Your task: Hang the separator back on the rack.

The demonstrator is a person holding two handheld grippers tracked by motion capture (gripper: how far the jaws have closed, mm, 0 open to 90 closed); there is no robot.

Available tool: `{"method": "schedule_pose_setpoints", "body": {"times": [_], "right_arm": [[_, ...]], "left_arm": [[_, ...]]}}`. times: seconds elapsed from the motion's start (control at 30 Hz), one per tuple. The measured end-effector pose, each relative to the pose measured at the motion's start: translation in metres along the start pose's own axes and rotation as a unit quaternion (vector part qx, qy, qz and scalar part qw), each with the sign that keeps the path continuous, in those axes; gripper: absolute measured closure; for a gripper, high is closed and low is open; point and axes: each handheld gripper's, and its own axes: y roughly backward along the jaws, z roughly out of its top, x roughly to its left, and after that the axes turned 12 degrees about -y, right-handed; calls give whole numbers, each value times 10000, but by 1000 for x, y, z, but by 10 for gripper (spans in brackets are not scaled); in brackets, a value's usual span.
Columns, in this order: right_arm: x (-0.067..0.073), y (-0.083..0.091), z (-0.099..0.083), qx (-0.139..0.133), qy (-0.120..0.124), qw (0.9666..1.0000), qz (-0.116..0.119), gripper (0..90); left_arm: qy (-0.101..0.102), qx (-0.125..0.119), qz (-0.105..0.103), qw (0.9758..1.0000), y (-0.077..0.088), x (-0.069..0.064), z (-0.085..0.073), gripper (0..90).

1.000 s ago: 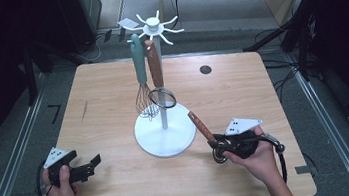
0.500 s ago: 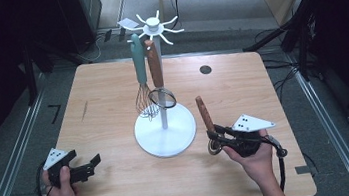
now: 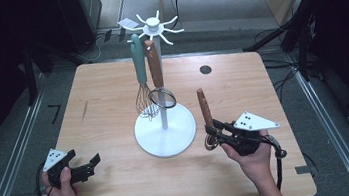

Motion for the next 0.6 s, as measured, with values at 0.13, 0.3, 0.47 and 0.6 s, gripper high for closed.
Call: {"method": "schedule_pose_setpoints", "body": {"times": [0.13,0.3,0.47,0.6], "right_arm": [[6,-2,5,-66,70,10000,20,714],[14,-4,11,-164,69,9998,76,714],[21,-5,18,-321,46,9994,93,714],[26,-5,23,-442,1,9990,118,713]], "left_arm": [[-6,16,-21,10000,0,0,0,0],[-12,29,-20,10000,0,0,0,0],[8,34,-9,10000,-1,1,0,0],[8,39,-5,10000,-1,1,0,0]]}}
